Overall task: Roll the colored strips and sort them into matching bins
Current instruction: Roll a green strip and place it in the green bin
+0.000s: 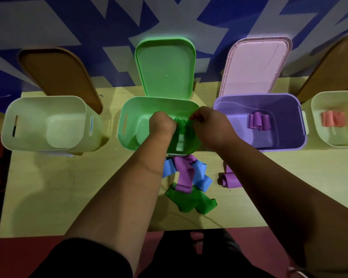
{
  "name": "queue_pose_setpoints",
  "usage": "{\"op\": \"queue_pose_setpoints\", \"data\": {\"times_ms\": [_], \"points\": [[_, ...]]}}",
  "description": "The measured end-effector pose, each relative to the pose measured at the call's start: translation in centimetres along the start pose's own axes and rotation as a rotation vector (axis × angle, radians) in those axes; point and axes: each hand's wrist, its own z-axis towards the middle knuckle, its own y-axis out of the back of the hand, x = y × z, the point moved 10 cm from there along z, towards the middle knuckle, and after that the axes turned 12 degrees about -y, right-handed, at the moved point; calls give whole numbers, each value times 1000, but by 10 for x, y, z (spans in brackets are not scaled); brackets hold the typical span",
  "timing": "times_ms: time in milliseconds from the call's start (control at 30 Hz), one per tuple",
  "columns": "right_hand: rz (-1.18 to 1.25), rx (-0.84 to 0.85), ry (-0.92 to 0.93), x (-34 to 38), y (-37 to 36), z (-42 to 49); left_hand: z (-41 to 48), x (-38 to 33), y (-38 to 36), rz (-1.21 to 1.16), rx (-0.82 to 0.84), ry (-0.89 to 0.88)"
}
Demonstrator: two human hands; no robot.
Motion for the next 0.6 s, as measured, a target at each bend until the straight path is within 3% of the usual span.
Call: {"op": "queue_pose_setpoints", "data": {"times_ms": [167, 333, 600], "points": [[136, 23, -28, -4, 5, -9, -8, 0, 13, -61, -6, 20], [298, 43, -10, -3, 8, -30, -35, -12, 30, -286, 14, -38], [360, 322, 74, 9, -15, -77, -127, -22, 76, -611, -84, -59]]}}
